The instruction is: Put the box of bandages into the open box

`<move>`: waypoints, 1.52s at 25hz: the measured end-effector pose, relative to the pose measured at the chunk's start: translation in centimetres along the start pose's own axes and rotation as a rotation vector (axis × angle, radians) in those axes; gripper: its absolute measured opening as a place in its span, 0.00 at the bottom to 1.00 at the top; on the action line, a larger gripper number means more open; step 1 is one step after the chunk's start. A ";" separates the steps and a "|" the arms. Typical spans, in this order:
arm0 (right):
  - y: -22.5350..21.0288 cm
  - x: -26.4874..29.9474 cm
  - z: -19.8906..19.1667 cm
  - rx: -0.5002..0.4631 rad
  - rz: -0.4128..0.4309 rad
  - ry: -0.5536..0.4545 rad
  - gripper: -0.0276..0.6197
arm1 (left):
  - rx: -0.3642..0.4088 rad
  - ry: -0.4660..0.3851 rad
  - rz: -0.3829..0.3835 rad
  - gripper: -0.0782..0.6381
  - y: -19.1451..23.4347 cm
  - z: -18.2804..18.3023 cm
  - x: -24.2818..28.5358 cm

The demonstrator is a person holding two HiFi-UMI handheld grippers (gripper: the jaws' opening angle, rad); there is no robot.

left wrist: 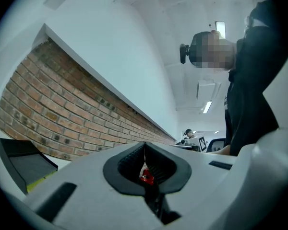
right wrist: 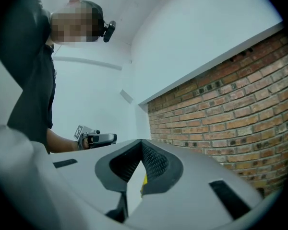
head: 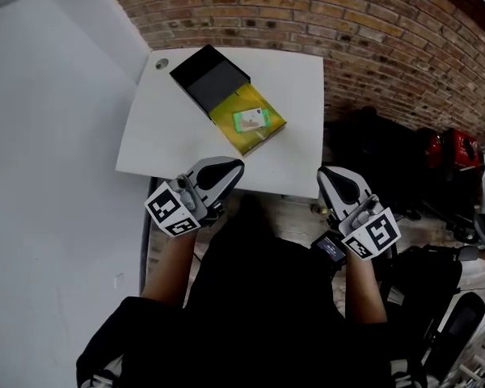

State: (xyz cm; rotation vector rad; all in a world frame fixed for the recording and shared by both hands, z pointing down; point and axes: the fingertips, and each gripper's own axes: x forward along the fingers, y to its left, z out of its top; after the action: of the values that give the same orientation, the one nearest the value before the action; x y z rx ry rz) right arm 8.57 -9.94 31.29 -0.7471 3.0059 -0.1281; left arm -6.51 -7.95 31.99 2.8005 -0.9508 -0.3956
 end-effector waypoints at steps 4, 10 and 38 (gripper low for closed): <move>2.5 -3.6 -0.8 0.024 0.056 -0.011 0.05 | 0.020 0.026 0.005 0.13 -4.6 -1.2 -0.1; 7.2 -7.4 -3.0 0.034 0.164 0.006 0.05 | -0.024 0.099 0.048 0.13 -9.7 -4.6 -2.1; 25.1 3.0 -4.9 -0.015 0.314 0.111 0.05 | -0.057 0.042 -0.094 0.13 -7.7 -0.6 -16.5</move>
State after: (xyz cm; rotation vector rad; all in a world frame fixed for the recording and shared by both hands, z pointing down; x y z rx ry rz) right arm -6.00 11.09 33.87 -0.2680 3.1841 -0.1399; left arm -14.49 8.27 34.03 2.7969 -0.7884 -0.3679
